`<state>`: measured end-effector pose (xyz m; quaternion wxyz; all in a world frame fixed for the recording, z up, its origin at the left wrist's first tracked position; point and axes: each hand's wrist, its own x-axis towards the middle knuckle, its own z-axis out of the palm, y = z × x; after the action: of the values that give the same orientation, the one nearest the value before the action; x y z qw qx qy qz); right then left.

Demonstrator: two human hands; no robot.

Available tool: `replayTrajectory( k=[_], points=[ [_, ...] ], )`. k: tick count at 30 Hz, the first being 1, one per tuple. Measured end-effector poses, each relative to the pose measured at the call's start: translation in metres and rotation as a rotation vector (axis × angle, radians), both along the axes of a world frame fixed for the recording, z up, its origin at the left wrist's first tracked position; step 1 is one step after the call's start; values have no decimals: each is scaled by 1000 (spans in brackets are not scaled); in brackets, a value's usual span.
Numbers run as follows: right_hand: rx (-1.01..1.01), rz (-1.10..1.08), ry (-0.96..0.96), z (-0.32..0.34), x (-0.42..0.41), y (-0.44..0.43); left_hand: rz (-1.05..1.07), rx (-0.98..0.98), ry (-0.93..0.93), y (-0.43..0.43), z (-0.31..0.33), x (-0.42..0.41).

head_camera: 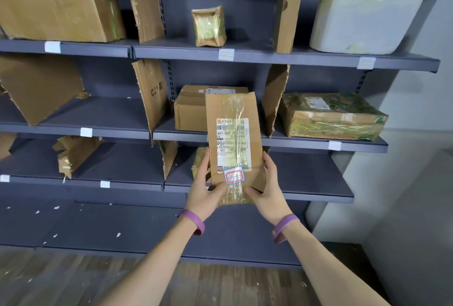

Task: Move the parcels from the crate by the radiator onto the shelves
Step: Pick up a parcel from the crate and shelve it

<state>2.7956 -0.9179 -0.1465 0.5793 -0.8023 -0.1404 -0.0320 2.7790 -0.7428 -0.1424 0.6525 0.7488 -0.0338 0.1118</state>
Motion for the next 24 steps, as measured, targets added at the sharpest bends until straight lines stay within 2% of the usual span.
replayTrajectory(
  k=[8, 15, 19, 24],
  points=[
    [-7, 234, -12, 11, -2, 12, -42, 71, 37, 5, 18, -20],
    [-41, 500, -24, 8, -3, 56, 156, 29, 20, 47, 24, -67],
    [-134, 595, -212, 7, -20, 99, 279, 56, 31, 83, 27, -98],
    [-119, 604, -335, 4, -37, 153, 395, 52, 27, 122, 37, -131]
  ],
)
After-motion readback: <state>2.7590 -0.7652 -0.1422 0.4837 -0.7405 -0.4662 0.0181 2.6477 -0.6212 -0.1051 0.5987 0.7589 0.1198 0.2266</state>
